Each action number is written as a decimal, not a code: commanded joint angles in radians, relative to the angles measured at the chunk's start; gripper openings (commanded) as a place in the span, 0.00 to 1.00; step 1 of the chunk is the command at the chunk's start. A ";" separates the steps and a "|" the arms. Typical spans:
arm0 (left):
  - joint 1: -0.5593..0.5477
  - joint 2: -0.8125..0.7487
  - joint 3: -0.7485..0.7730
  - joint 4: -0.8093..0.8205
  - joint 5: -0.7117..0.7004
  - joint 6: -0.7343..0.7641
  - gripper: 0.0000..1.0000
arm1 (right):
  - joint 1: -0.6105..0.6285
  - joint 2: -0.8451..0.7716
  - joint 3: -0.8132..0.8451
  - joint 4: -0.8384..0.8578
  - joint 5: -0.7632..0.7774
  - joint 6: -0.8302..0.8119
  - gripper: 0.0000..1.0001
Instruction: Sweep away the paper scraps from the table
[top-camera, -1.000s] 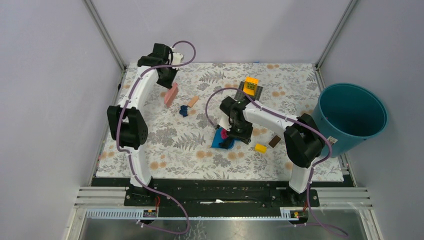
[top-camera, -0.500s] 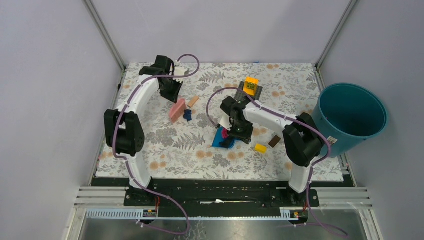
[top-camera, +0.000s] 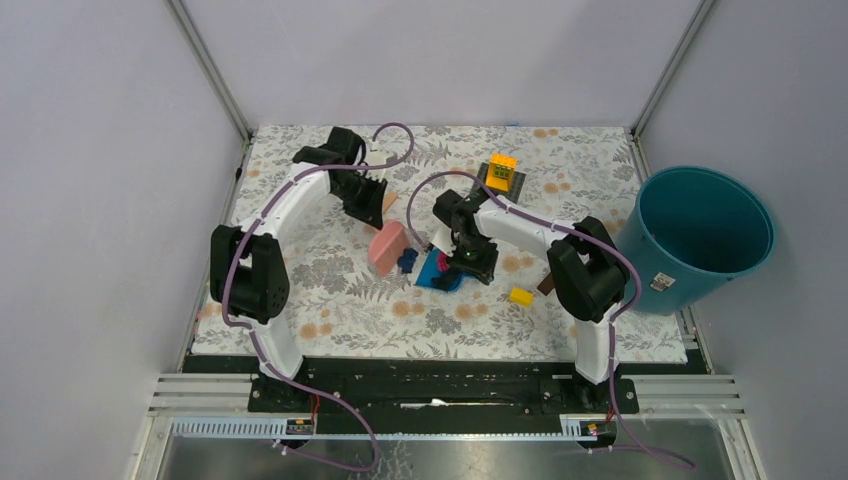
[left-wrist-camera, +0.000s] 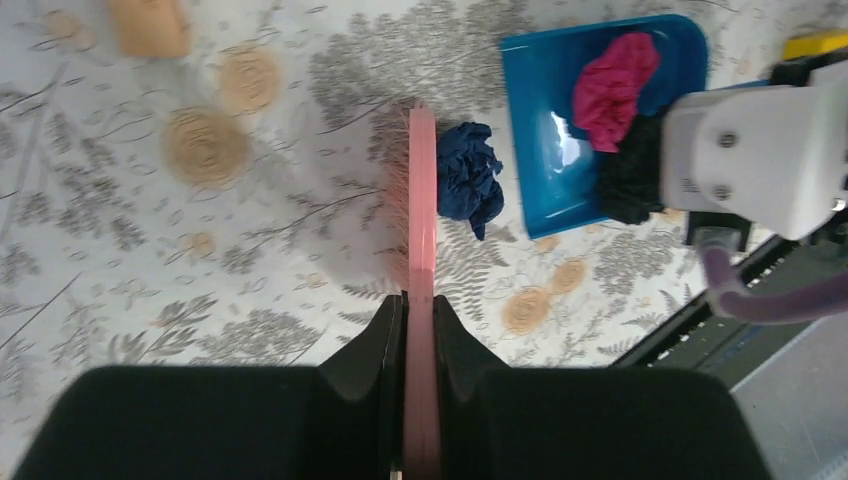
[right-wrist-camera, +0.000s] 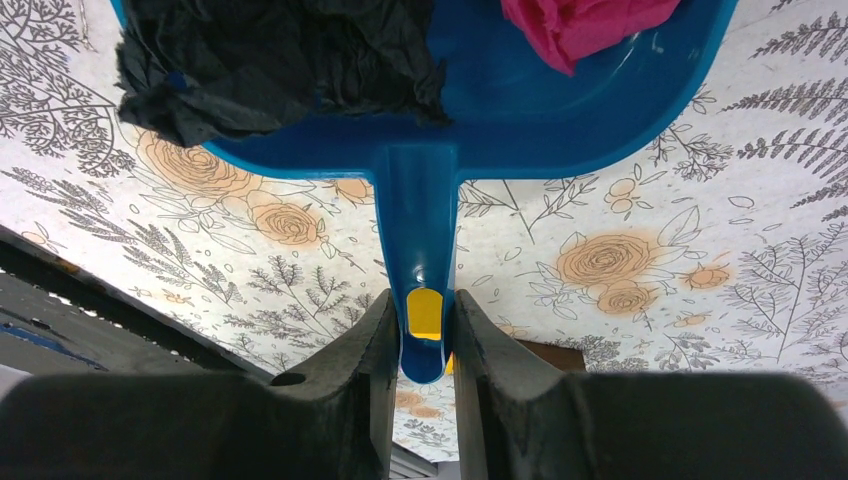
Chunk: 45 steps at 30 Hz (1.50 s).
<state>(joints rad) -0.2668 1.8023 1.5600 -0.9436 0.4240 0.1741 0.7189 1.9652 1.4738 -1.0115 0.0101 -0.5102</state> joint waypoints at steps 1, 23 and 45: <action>-0.048 -0.017 -0.010 0.014 0.095 -0.053 0.00 | -0.003 0.009 0.049 -0.024 -0.032 0.020 0.00; -0.030 0.010 0.150 -0.020 0.181 -0.084 0.00 | 0.001 -0.064 -0.013 0.016 -0.089 0.020 0.00; -0.017 -0.065 0.100 -0.039 -0.220 0.014 0.00 | -0.005 -0.037 0.005 0.031 -0.087 0.033 0.00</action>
<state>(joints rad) -0.2829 1.7508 1.7031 -1.0122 0.3130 0.1673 0.7189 1.9175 1.4570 -0.9741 -0.0719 -0.4915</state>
